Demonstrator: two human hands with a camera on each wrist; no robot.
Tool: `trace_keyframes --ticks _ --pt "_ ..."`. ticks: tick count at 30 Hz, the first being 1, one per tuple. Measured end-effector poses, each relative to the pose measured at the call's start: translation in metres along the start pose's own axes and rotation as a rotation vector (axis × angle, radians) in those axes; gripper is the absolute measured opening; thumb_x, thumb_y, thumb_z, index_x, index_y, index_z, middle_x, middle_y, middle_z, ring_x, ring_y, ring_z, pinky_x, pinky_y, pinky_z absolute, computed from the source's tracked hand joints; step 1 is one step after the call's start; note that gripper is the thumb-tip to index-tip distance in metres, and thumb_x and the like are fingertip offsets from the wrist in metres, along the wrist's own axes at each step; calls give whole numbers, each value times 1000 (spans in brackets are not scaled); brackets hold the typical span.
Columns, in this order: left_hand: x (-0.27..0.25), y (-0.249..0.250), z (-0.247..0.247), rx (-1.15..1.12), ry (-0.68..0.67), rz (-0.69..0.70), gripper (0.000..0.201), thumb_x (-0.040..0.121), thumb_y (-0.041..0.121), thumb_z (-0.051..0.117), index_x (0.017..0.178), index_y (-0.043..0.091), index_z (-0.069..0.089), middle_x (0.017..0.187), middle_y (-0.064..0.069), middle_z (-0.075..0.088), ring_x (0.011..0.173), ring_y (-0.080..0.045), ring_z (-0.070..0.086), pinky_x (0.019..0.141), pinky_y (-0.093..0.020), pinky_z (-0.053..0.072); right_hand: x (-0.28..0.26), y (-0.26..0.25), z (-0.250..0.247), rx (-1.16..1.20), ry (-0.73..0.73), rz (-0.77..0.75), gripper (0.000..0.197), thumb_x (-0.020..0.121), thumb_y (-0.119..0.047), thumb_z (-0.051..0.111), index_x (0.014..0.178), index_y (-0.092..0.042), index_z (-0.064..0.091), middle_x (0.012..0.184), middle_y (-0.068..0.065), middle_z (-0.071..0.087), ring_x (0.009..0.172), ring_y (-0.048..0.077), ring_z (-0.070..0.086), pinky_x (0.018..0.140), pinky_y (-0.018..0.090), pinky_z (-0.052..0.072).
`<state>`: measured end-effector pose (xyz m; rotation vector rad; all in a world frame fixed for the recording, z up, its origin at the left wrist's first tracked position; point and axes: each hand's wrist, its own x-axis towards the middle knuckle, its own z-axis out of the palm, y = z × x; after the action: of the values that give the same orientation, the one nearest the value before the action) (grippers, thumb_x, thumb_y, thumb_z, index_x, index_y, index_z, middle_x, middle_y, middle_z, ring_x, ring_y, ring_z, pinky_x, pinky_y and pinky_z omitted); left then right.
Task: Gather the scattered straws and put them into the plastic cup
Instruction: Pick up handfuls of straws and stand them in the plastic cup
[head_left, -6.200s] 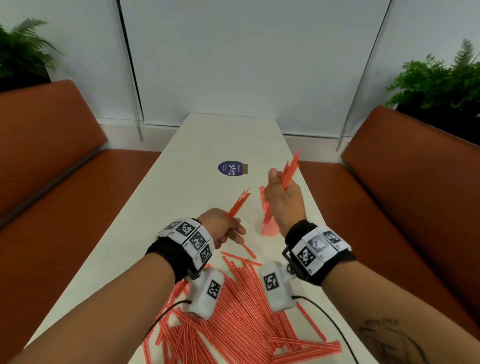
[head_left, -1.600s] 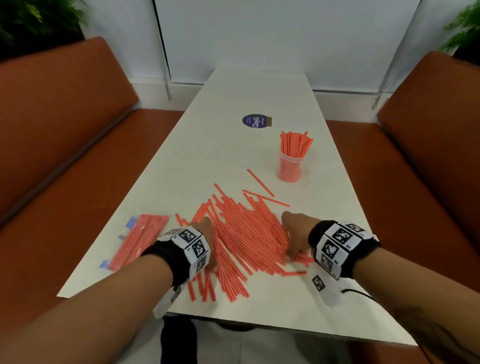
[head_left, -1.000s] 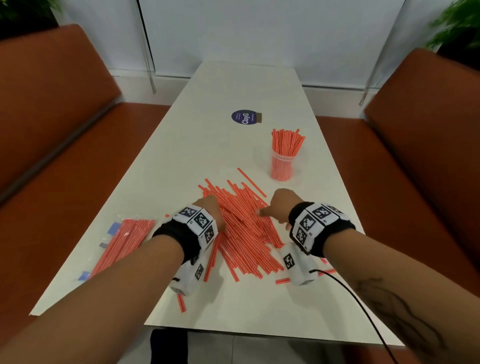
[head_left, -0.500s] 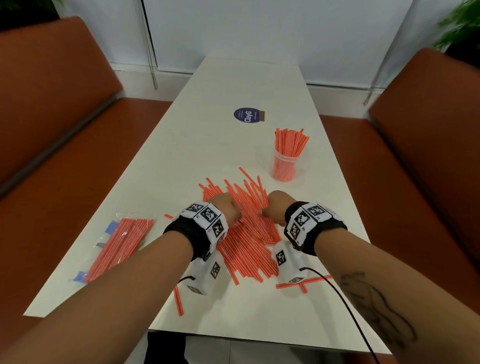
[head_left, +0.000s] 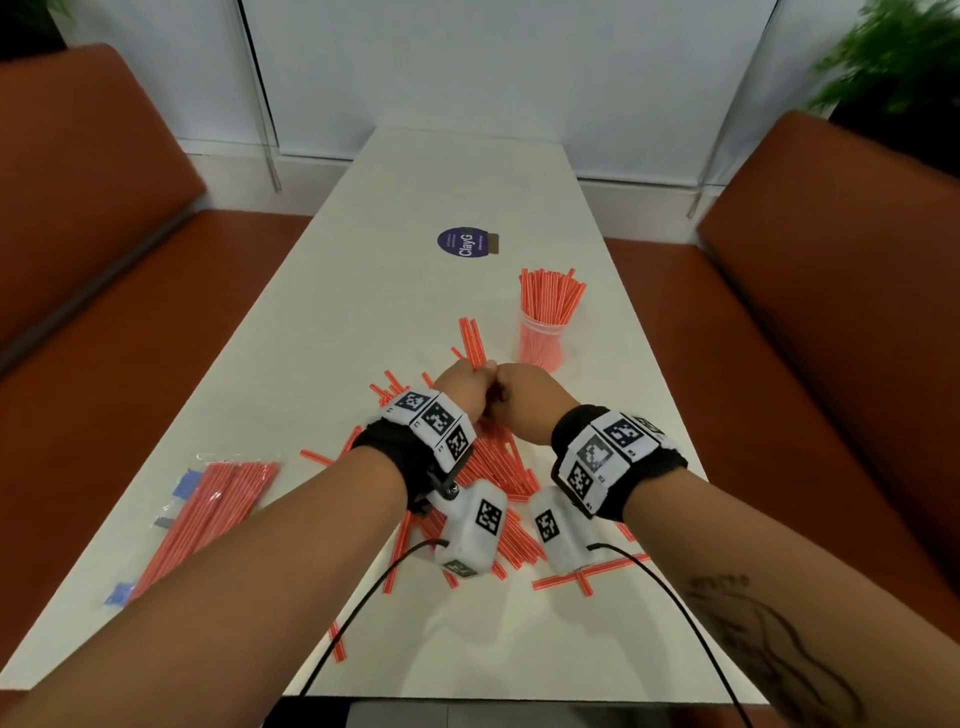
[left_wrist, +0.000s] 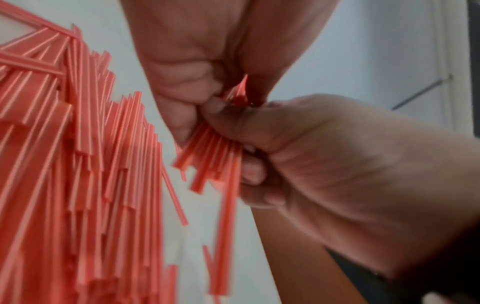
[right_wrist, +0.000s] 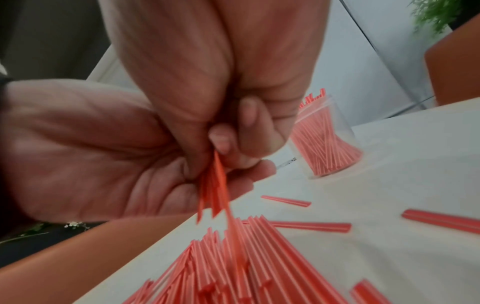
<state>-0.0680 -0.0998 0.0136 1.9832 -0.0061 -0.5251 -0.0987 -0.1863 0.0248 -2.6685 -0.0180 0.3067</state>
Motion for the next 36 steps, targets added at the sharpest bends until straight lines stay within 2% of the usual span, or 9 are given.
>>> trace_keyframes --ticks 3,6,10,13,18,21,26,32,36 --pt "7 -4 -1 -63 13 26 29 97 18 37 111 -2 53 111 -24 60 105 -40 59 91 -47 50 -3 5 0 222 16 42 18 82 -4 62 66 -10 54 56 0 54 51 16 52 42 15 37" --pt "10 -9 -3 -342 30 -11 21 95 9 35 81 10 50 86 -16 59 69 -32 60 62 -39 54 -9 12 -6 414 56 141 16 80 -9 69 94 -5 63 62 3 62 49 12 54 39 18 37" --pt "14 -12 -11 -520 24 -97 25 98 7 29 78 11 44 63 -7 43 30 -12 39 39 -20 38 -18 45 -21 78 2 353 18 84 -16 66 97 -4 65 80 5 69 63 13 61 57 20 47" --pt "19 -11 -12 -515 -38 -157 29 100 9 25 77 10 43 60 -3 30 18 -7 27 42 -19 25 -30 68 -16 -204 -176 463 27 81 -30 70 75 -6 61 83 6 71 59 15 57 54 21 45" --pt "11 -5 0 -565 -134 -211 35 100 14 24 68 12 37 57 -1 27 17 -6 22 49 -22 17 -30 76 13 -368 -260 475 34 84 -33 67 71 -5 53 68 3 49 79 20 51 73 27 44" --pt "11 -8 5 -652 -121 -207 34 99 14 27 67 13 38 48 1 33 20 -5 24 40 -13 25 -26 71 18 -375 -290 456 27 89 -20 59 68 -4 52 69 5 47 75 20 51 67 25 42" --pt "12 -17 11 -707 -96 -165 31 101 18 30 72 13 39 58 0 29 24 -4 25 36 -8 27 -29 68 7 -369 -278 418 30 97 -14 43 117 4 57 119 16 59 102 25 55 95 30 43" --pt "8 -10 16 -611 -140 -78 35 93 45 43 82 13 51 59 2 32 40 -7 28 35 -16 30 -15 31 -28 123 14 290 17 96 -17 45 92 -6 58 72 3 50 61 13 47 55 19 38" --pt "5 -1 19 -593 -105 -52 27 99 26 40 81 8 48 62 -2 34 49 -11 30 34 -13 33 -9 7 -29 207 71 144 21 92 -11 48 75 -6 58 61 3 49 50 11 43 50 18 37"
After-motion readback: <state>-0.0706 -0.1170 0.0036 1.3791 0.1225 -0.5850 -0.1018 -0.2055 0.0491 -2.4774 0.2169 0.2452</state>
